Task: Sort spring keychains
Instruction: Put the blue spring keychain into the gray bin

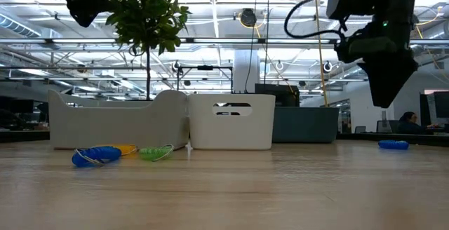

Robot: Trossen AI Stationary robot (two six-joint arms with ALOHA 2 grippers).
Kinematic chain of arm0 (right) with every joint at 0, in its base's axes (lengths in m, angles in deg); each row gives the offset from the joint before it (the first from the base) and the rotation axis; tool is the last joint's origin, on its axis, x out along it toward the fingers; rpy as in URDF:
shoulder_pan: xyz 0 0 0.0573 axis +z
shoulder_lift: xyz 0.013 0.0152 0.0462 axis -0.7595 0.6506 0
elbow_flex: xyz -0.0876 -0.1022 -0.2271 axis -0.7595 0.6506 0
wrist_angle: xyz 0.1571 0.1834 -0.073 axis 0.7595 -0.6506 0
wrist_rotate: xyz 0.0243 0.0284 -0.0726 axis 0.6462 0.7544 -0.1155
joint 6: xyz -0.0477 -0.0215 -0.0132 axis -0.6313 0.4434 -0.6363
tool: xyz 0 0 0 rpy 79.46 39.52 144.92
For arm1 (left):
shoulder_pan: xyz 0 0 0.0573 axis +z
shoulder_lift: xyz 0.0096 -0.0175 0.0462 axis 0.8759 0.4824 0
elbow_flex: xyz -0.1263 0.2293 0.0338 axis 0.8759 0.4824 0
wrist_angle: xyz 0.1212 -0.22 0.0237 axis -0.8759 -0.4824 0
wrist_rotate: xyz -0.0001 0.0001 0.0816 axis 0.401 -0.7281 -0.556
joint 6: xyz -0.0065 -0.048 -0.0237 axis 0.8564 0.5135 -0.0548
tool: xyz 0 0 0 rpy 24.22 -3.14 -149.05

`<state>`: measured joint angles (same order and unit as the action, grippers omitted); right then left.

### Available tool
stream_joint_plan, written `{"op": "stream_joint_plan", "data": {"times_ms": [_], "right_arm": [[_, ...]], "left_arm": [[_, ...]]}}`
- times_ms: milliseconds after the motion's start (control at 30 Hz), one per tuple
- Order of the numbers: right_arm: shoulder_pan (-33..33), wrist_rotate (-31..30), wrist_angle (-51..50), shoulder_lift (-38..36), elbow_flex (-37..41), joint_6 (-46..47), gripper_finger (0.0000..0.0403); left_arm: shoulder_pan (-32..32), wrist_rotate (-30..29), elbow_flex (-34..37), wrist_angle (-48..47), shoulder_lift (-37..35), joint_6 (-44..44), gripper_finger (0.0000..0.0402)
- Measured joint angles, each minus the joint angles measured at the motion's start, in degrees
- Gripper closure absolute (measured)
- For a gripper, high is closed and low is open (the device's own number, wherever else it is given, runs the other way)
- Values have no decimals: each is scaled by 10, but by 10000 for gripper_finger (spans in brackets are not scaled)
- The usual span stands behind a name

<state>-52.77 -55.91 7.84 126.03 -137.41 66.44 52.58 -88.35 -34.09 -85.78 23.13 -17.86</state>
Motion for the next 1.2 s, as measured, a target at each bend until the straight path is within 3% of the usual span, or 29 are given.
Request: {"op": "stream_joint_plan", "data": {"times_ms": [367,967,1067,1200], "right_arm": [[0,-1,14,54,7,29,243],[0,14,203,58,150,51,245],[0,13,200,58,152,51,263],[0,12,196,58,152,34,318]], "left_arm": [[0,36,0,0,0,25,128],[0,36,0,-2,0,30,128],[0,37,0,-2,0,39,128],[0,42,0,-3,0,57,128]]}}
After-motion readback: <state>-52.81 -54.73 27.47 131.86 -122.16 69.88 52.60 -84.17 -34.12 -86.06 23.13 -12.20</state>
